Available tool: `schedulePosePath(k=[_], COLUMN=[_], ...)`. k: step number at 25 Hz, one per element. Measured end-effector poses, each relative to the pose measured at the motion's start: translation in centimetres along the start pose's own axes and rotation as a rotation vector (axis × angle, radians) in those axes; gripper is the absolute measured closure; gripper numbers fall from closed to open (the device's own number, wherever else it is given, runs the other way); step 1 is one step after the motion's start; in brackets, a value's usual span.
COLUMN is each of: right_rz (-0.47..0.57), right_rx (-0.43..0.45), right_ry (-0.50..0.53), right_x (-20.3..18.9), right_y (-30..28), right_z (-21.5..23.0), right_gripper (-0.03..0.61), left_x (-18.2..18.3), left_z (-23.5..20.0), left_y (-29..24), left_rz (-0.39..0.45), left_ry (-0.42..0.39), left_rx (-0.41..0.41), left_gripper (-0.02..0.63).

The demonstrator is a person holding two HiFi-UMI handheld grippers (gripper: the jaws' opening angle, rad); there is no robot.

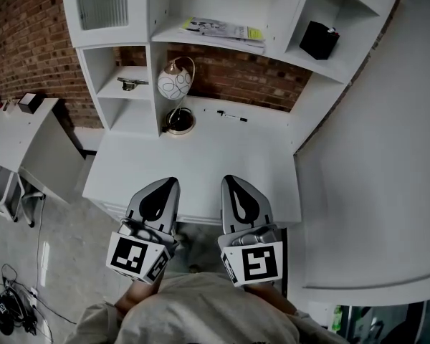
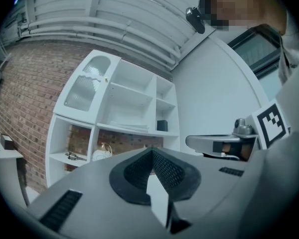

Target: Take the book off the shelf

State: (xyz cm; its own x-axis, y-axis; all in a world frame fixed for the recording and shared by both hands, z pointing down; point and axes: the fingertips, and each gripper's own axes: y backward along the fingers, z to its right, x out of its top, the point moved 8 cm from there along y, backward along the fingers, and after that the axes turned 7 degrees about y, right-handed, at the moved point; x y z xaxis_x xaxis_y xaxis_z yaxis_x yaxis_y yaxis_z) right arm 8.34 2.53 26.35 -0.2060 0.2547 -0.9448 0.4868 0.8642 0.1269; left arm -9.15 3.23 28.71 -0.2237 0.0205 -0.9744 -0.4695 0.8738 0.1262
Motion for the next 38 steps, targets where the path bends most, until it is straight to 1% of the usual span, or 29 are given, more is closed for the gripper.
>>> schedulePosePath(k=[4, 8, 12, 15, 22, 30, 32, 35, 38], right_rz=[-0.004, -0.004, -0.004, -0.003, 0.001, -0.012, -0.024, -0.037, -0.037], right_rx=[-0.009, -0.022, -0.042, -0.06, -0.113, -0.149, -0.154, -0.154, -0.15], right_ry=[-0.005, 0.018, 0.01, 0.031, 0.049, 0.057, 0.056, 0.062, 0.074], right_x=[-0.4, -1.0, -1.3, -1.6, -2.4, -3.8, -4.3, -4.4, -3.6], right_y=[-2.3, -5.3, -8.6, -10.9, -15.9, -19.8, -20.5, -21.4, -22.2], right_z=[0.9, 2.5, 3.8, 4.8, 6.6, 6.7, 6.7, 7.1, 7.8], right_gripper=[0.561, 0.561, 0.561, 0.561, 0.561, 0.561, 0.561, 0.561, 0.561], left_x=[0.2, 0.2, 1.0, 1.7, 2.4, 2.2, 2.1, 2.3, 3.3], left_z=[-1.6, -3.6, -5.7, -7.3, -10.6, -14.1, -14.5, -14.7, -14.7], left_y=[-2.5, -5.9, -9.2, -11.6, -16.8, -20.4, -21.0, -21.8, -22.5], left_rz=[0.01, 0.01, 0.013, 0.022, 0.035, 0.037, 0.03, 0.019, 0.033], left_ry=[-0.006, 0.009, -0.012, -0.017, -0.027, -0.025, -0.024, 0.0, -0.001], left_rx=[-0.01, -0.037, -0.058, -0.075, -0.142, -0.186, -0.196, -0.223, -0.244], left_gripper=[0.604, 0.604, 0.604, 0.604, 0.604, 0.604, 0.604, 0.604, 0.604])
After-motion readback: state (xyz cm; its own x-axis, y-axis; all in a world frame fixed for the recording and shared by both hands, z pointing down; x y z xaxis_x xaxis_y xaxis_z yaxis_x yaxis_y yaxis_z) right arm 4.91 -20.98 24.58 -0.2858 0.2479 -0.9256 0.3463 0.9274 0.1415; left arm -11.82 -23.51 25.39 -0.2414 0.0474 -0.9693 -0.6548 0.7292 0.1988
